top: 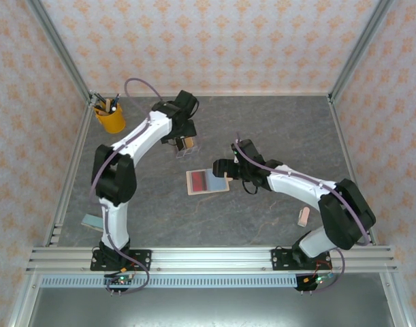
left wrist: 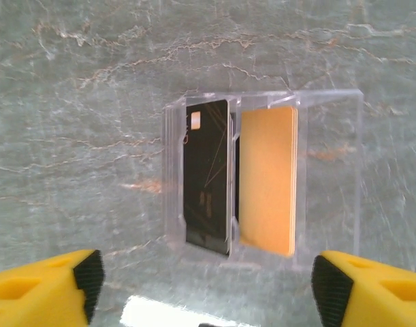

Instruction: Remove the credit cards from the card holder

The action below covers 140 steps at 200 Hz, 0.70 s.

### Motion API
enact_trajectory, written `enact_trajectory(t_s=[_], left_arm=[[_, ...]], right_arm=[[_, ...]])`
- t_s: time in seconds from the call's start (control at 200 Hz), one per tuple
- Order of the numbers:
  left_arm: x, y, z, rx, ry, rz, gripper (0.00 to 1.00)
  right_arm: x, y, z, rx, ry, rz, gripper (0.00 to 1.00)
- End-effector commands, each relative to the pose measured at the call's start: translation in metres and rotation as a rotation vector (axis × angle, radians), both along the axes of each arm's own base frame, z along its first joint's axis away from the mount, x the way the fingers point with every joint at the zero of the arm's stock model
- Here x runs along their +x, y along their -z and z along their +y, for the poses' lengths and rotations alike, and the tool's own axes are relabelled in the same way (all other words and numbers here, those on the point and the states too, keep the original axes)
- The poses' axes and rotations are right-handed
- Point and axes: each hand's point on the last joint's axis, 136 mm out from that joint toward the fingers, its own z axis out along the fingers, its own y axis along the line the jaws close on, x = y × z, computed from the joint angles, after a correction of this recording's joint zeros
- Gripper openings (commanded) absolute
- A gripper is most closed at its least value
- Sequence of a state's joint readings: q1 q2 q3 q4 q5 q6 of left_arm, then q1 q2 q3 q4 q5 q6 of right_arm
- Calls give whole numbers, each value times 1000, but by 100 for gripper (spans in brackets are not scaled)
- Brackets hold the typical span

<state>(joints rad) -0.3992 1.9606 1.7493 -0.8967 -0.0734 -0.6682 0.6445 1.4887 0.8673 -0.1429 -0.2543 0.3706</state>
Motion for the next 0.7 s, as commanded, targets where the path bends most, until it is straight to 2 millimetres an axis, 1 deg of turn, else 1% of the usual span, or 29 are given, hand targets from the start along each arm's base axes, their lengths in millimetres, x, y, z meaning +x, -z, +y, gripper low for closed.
enact_trajectory(t_s=[0.0,0.1,0.185,0.27,0.395,0.46,0.515,0.606,0.696], left_arm=[[-13,-20,8,-60,-25,-83,92],[-34,-14,23,-69,-52,-84,100],[-54,-6,39,-63,-87,-70,100],[-74,0,55,-47,-123,-56,100],[-101,7,70,-44,-154,-50,100],[-112,11,71,-58,-151,-49,100],[-120,16,71,-73,-144,-43,100],[-128,25,65,-114,-119,-35,100],[-131,34,57,-163,-100,-36,100]], right_arm=[[6,-8,3,-29,-19,-28,90],[5,-9,9,-92,-35,-53,89],[3,-7,20,-147,-58,-57,88],[1,-3,36,-194,-94,-55,86],[-2,13,56,-272,-139,-32,83],[-3,22,64,-313,-170,-9,82],[-5,33,66,-362,-193,25,80],[-6,49,63,-421,-204,74,78],[-6,57,61,-455,-204,92,77]])
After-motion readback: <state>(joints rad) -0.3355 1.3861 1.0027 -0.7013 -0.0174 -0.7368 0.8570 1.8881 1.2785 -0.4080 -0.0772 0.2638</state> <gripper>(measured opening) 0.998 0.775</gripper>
